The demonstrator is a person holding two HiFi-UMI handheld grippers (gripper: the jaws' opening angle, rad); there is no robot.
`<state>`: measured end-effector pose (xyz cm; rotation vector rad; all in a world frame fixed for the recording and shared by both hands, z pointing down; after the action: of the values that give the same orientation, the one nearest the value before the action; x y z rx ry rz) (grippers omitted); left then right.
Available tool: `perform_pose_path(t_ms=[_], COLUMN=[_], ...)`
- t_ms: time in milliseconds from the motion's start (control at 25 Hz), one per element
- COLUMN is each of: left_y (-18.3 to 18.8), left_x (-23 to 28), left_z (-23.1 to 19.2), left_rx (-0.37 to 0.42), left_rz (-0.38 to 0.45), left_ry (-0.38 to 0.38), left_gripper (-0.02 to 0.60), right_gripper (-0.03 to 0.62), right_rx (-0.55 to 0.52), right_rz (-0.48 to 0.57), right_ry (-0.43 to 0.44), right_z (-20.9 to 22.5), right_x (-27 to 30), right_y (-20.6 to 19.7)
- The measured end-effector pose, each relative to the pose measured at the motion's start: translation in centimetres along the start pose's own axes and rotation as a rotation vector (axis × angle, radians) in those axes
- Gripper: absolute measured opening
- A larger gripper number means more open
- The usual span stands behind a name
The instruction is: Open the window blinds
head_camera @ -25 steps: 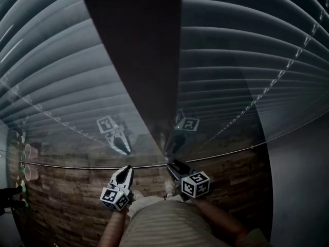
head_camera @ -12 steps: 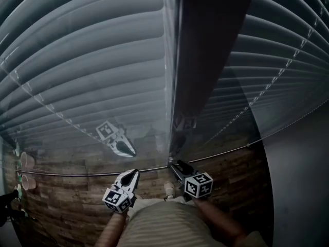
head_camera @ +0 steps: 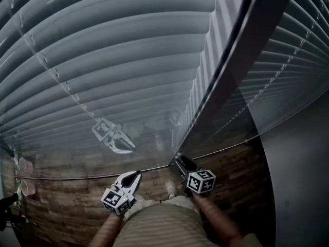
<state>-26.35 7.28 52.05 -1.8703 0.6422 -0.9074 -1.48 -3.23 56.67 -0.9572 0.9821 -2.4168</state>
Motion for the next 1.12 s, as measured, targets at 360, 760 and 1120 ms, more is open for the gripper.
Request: perform_pose_path(t_ms=[360,760,1120], left_y=[-0.7,-1.1,-1.5], left_x=[-0.4,-1.9,-1.4], left_z=[-0.4,-1.4,-0.9], left_rx=[0.012,-0.015,-0.021], left_rz=[-0.025,-0.026,-0.045], left_ry=[-0.007,0.024,0.03], left_gripper=[0.012,0.012,0.012], right_gripper=[0.149,0.132,0.129], right_rx=[0.023,-0.102,-0.471], right_rz=[0.059,0.0,-0.059], right_ry=[-0.065,-0.167,-0.331], right_z=[2.1,1.0,-0.4], right_x=[-0.2,0.7,1.0], right_y=[-0.7,-0.9,-0.9])
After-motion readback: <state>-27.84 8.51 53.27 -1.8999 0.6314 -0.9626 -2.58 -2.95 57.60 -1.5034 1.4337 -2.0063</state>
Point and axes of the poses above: the fingertips, and each gripper's own axes: x forward along the fingers, z to its right, y out of its top, the point moved 7 cm from there along -x, backward along the fingers, and after that the axes turned 4 degrees about -z, right-handed, at the moved point
